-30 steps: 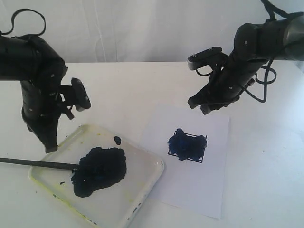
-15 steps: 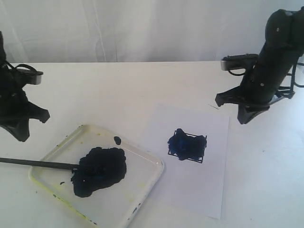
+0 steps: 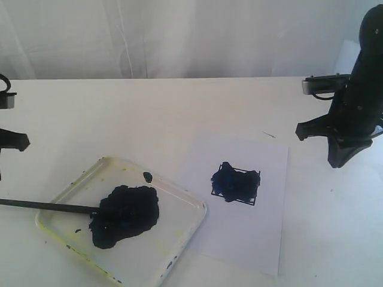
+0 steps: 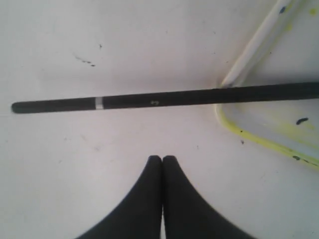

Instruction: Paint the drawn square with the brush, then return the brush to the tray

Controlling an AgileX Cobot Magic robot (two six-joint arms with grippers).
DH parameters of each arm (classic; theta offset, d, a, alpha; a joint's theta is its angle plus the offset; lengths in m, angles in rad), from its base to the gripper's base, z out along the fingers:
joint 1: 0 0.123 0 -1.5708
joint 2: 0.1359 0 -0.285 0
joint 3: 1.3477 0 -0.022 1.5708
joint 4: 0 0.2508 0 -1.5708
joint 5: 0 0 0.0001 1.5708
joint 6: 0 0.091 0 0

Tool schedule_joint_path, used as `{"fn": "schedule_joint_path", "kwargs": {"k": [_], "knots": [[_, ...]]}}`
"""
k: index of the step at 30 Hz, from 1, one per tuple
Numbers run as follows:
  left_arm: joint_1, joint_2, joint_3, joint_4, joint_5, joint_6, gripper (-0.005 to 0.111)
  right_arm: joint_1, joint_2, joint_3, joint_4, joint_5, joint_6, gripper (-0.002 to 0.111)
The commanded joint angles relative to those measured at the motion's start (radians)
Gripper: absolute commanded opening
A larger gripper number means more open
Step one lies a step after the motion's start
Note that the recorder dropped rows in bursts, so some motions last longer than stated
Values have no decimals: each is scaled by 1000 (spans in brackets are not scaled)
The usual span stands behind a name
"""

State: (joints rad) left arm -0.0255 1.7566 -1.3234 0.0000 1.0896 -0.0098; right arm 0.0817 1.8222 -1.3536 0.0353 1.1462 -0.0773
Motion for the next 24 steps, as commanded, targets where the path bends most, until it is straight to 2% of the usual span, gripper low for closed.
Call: {"fn": "schedule_joint_path", "kwargs": {"k": [1, 6, 9, 17, 24], "knots": [[3, -122, -3, 20, 88, -22, 0, -6, -117, 41, 8, 22, 8, 0], [3, -258, 18, 77, 131, -20, 0, -6, -293, 105, 8, 29, 11, 0], [3, -386, 75, 76, 84, -18, 0, -6, -427, 156, 8, 51, 11, 0], [3, -785, 245, 78, 2, -24, 0, -6, -859, 251, 12, 27, 13, 0], [3, -1119, 344, 78, -5, -33, 0, -6, -1203, 288, 12, 23, 2, 0]]}}
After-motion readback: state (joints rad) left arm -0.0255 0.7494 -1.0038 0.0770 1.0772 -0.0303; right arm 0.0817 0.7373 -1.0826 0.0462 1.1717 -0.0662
